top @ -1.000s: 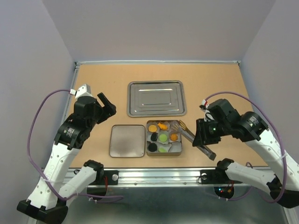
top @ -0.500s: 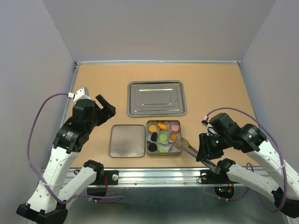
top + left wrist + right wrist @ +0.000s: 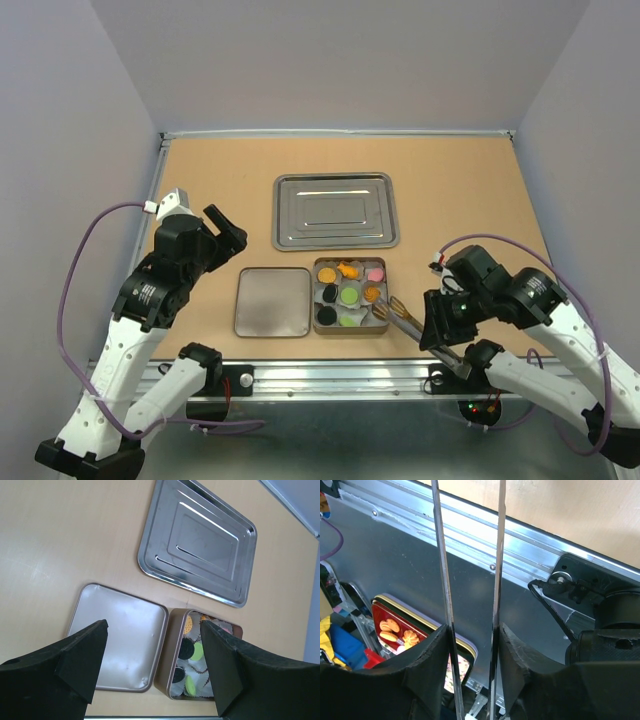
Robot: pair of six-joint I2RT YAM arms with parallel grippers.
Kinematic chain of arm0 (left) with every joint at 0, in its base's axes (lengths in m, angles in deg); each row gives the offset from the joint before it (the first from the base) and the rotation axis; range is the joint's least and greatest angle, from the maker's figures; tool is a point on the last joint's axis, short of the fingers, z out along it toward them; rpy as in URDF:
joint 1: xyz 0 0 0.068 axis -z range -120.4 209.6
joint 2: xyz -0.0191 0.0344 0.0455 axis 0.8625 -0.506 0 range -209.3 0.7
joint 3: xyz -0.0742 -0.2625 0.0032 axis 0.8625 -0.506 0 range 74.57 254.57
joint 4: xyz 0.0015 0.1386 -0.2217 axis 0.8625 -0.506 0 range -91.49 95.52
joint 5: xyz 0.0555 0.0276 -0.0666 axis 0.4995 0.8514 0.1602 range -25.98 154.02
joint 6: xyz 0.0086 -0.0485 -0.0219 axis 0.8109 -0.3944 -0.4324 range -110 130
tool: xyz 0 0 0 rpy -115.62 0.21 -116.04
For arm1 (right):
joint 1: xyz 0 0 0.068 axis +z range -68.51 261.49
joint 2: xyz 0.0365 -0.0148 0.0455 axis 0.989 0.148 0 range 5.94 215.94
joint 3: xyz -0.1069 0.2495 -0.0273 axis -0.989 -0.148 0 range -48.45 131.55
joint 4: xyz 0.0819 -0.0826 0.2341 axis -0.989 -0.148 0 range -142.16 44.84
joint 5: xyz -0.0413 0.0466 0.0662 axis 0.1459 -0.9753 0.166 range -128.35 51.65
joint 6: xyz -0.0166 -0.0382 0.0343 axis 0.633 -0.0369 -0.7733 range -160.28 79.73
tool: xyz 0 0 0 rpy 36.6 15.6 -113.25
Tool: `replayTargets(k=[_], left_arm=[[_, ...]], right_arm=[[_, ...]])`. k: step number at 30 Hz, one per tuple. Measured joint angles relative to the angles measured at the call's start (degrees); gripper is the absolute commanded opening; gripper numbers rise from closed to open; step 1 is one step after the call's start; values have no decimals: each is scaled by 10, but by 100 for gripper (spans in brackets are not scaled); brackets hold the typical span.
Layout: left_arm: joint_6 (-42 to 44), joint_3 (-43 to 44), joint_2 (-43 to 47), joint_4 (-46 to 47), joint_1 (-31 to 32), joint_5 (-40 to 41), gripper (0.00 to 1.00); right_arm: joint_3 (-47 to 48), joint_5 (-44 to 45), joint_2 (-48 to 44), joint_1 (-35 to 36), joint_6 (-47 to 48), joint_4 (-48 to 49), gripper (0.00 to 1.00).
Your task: Pack the cookies
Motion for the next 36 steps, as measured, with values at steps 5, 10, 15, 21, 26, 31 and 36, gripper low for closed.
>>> replayTargets(k=[5, 10, 15, 21, 26, 31, 36], left_arm=[[0, 0, 0, 0, 0, 0, 86], [0, -4, -3, 1, 0, 0, 86], [1, -4, -7, 1, 0, 0, 86], [5, -10, -9, 8, 0, 1, 86], [14, -13, -16, 12, 0, 2, 86], [24, -13, -21, 18, 0, 3, 86], [39, -13, -25, 21, 0, 4, 86]], right_arm=[[0, 0, 8, 0, 3, 0, 50], [0, 0, 19, 0, 5, 1, 50], [16, 1, 35, 0, 5, 1, 50], [84, 10, 70, 0, 5, 2, 50], [132, 32, 92, 0, 5, 1, 50], [198, 78, 127, 0, 5, -3, 50], [266, 166, 192, 0, 5, 0, 50]])
